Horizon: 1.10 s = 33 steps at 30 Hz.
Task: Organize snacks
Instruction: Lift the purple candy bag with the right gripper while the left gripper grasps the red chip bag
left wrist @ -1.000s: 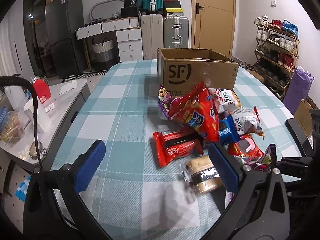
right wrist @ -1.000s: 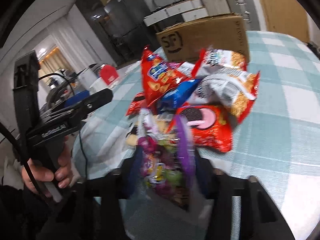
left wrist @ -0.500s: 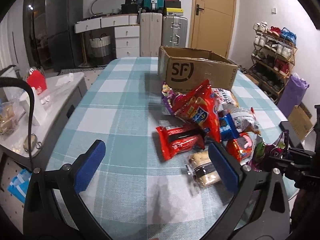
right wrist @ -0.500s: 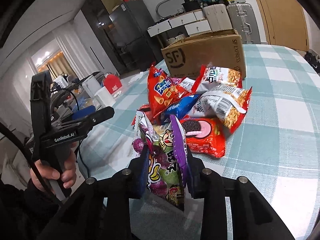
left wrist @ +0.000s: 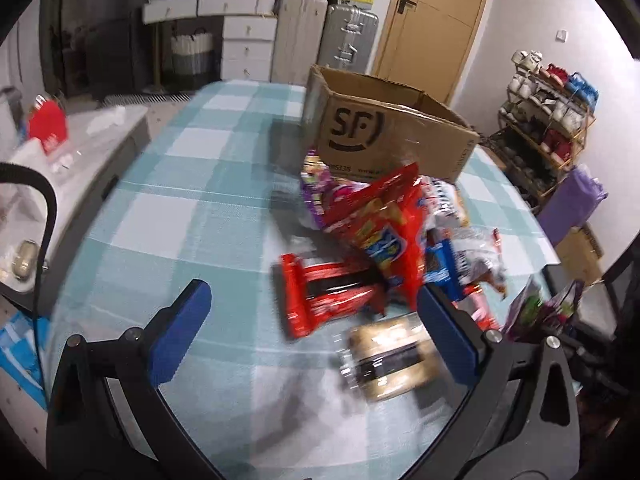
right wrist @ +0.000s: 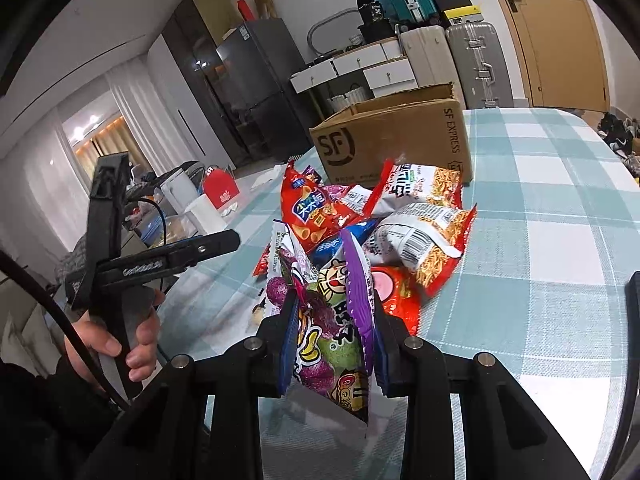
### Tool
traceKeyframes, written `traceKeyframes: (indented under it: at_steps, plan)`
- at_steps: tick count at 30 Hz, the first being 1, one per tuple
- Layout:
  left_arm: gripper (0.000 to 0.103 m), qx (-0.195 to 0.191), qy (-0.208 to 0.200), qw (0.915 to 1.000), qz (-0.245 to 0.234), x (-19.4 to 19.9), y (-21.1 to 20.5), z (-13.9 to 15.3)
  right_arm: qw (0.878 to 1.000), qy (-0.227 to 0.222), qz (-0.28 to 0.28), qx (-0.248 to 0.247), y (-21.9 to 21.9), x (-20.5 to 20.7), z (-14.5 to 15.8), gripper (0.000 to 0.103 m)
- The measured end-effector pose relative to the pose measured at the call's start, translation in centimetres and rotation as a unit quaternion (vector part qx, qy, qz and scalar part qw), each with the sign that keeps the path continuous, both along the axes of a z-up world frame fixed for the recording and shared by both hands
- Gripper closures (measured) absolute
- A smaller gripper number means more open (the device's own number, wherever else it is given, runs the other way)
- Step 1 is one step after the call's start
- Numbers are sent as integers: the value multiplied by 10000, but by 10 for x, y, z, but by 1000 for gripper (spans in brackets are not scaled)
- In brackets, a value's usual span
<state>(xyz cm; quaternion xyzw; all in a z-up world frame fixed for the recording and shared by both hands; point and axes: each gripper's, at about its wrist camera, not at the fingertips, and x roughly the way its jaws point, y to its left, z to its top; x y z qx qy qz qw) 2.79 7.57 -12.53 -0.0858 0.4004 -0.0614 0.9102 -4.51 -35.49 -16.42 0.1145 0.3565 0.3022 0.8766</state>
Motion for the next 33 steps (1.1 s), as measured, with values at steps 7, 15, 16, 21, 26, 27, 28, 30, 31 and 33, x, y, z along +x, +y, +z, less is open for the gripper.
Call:
traceKeyframes:
  at_steps: [7,15,16,21,26,27,28,30,31,33]
  plan:
    - [1,-356,203,9990,-175,36,-26,-2,9999,5,-50,109,-10,2,-2,72]
    - [1,-229,391,9988,165,79,-43,-11,9998,-76,-56,156,-17,2,-1,72]
    - [5,-259,419,9986,201,83,-43,-13,9998,-66,-59,170,-18,1,-2,72]
    - [33,-510,735,9959,117,95,-41,-27,9996,67,-106,264,-23,4,-7,71]
    - [62,-722,511,9959,-166,84,-36,-28,9997,22,-108,222,-24,4,-6,71]
    - [64,-684,451,9964,-218,83,-36,-27,9997,22,-107,227,-23,5,-6,71]
    - [66,-682,412,9965,-259,82,-36,-27,9997,23,-104,237,-22,4,-5,71]
    - [67,-724,393,9961,-307,78,-33,-25,9996,23,-93,252,-21,4,-5,71]
    - [67,-740,378,9960,-329,76,-32,-24,9997,17,-96,246,-20,3,-4,71]
    - [67,-726,292,9963,-365,71,-30,-21,9997,-11,-99,228,-20,1,-2,71]
